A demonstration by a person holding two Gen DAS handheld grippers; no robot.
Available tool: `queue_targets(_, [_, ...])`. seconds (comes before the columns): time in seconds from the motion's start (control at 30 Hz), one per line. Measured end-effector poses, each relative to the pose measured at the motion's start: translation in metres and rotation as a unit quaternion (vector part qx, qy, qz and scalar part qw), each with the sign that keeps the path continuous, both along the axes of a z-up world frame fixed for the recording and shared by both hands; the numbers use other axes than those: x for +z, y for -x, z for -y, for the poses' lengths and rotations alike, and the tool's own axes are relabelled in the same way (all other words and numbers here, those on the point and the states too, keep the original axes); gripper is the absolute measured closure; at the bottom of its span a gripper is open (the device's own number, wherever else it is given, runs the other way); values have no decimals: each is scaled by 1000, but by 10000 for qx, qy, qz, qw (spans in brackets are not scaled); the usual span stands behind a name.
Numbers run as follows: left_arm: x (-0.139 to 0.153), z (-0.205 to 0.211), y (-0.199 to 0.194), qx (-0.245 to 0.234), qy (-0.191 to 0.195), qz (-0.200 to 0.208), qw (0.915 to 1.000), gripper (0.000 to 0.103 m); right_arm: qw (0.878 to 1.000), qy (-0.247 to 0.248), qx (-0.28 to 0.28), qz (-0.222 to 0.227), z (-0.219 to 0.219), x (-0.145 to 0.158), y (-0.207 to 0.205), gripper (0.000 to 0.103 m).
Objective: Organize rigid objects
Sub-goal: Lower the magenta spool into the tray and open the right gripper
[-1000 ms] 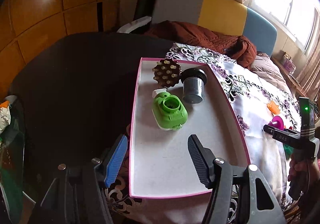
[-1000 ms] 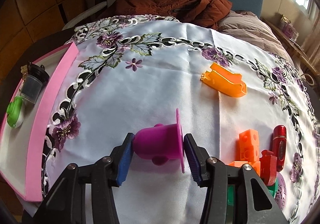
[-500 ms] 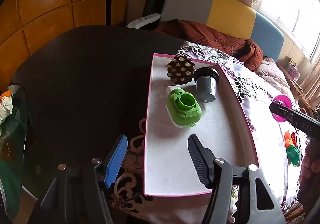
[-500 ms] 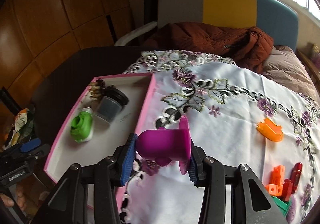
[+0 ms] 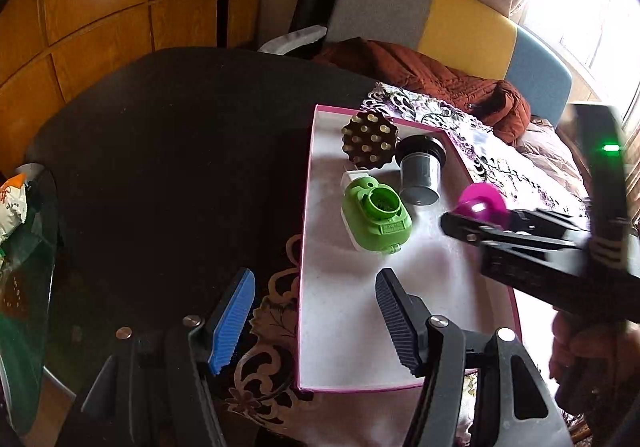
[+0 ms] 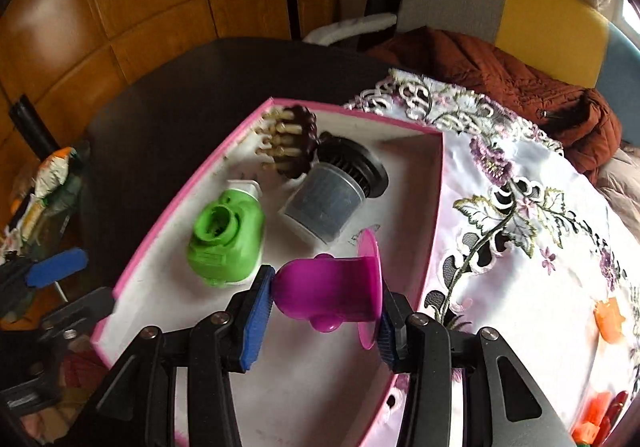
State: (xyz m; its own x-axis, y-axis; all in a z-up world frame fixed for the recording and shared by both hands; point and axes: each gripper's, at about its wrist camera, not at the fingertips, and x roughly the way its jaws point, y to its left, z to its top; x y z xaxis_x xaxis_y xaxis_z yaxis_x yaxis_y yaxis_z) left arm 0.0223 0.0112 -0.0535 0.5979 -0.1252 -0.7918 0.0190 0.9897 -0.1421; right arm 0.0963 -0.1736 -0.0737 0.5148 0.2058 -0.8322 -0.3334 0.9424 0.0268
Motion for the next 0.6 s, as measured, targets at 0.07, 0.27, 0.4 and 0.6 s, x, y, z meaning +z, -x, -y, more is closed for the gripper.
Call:
queue_targets(0.07, [-1,0,-1,16,-8,-2,10000,39,9998,160,-69,-38,0,-9,-5,56])
queue_targets(0.27, [-2,-2,-1,37,-14,0,10000,39,9998,157,-130,-14,6,-13,-2,49])
queue_targets(0.4, [0,-1,1,10,-31,46,10000,39,9998,-72,-167,63,9,-5,5,38])
queue_targets(0.6, [4,0,4,-11,-63,89,9999,39,9983,-395,-349,268,18,14,20,30])
